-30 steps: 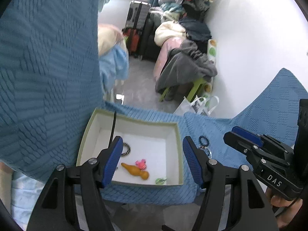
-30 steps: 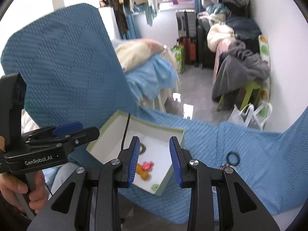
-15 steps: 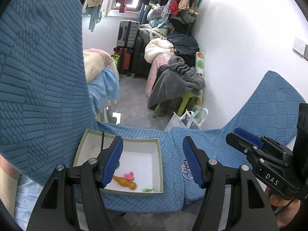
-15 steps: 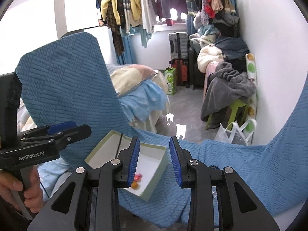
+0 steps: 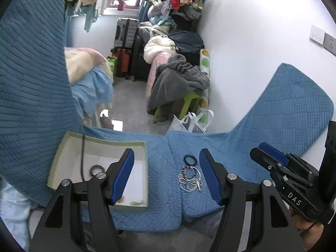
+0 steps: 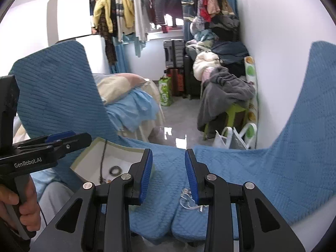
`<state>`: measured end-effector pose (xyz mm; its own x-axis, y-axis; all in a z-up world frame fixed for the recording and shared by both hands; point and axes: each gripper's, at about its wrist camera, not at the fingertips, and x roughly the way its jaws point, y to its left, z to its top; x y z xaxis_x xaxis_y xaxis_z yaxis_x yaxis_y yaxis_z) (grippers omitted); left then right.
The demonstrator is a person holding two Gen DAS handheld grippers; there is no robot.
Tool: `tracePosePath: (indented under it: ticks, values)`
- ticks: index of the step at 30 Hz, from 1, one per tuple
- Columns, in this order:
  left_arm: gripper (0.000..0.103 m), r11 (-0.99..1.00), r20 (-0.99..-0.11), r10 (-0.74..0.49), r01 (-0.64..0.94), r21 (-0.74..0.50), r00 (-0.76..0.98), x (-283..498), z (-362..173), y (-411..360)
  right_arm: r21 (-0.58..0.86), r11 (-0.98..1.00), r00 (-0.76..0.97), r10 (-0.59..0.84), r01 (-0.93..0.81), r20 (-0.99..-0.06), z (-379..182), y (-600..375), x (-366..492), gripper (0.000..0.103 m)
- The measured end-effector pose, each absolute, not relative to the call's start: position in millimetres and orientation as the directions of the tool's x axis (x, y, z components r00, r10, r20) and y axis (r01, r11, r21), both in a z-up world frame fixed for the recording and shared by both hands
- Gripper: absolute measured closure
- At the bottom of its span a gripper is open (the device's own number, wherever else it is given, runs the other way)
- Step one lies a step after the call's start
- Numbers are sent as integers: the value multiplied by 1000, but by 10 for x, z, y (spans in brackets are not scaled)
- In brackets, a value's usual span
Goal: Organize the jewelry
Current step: 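Grasp the silver ball chain with the right gripper while the left gripper approaches the red-bead bracelet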
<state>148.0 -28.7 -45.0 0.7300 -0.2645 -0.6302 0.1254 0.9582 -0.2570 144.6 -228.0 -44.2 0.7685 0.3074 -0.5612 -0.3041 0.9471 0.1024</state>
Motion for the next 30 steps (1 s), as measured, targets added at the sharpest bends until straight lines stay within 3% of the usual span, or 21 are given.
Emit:
tracePosePath:
  ticks: [18, 24, 30]
  values:
    - [39, 939, -708, -340, 179, -295, 619, 1589, -1255, -871, 193, 964, 685, 265, -182, -679, -1712, -2825, 1565, 74]
    - [50, 935, -729, -352, 183, -305, 587, 1699, -1499, -909, 256, 953, 603, 303, -165, -738, -2271, -2887, 1902, 87]
    - [61, 932, -763, -361, 186, -310, 537, 1860, -1773, -1031, 303, 937, 508, 348, -172, -788, -2639, -2828, 2234, 87]
